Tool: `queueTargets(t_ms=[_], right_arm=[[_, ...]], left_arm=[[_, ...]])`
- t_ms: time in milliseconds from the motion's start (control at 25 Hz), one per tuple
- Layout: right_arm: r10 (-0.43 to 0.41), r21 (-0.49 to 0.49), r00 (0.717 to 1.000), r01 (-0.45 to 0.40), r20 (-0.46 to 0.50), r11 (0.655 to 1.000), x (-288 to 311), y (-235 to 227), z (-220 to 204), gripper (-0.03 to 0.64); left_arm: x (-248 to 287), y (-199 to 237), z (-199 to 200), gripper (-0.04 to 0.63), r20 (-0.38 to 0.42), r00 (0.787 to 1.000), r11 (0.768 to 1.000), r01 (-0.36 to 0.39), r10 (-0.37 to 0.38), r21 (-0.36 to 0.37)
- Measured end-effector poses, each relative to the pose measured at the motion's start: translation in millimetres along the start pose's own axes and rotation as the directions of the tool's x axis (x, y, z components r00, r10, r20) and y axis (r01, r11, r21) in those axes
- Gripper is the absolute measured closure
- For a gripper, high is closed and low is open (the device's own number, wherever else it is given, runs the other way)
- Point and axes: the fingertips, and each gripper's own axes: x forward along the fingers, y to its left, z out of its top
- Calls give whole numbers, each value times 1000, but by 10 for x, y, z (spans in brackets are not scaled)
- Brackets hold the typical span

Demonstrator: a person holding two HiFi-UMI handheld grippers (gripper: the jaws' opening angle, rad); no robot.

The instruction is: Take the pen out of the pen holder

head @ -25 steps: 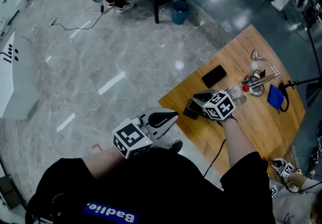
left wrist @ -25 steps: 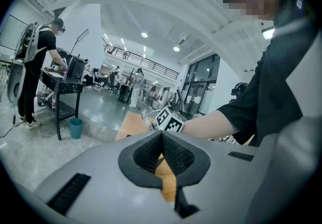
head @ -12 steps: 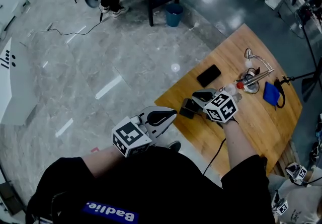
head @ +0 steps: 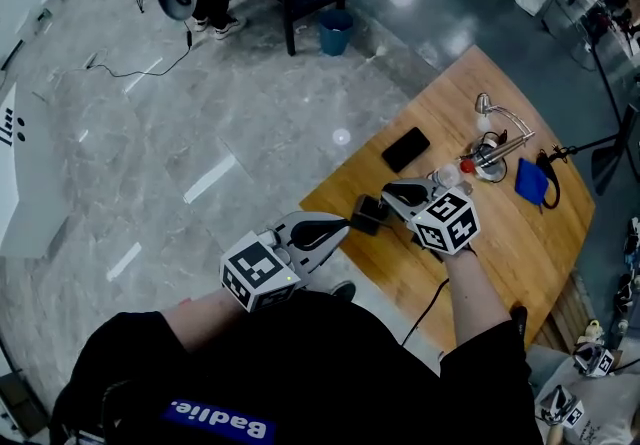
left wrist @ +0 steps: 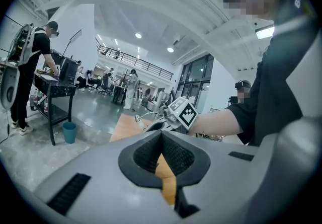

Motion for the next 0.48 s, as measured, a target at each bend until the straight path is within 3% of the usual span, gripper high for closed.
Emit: queueTargets(t_ms=[480], right_arm=[[-36, 8, 993, 35, 115, 999, -473, 184, 300, 569]], left_arm=[[91, -73, -21, 597, -5, 1000, 1000, 28, -28, 12]])
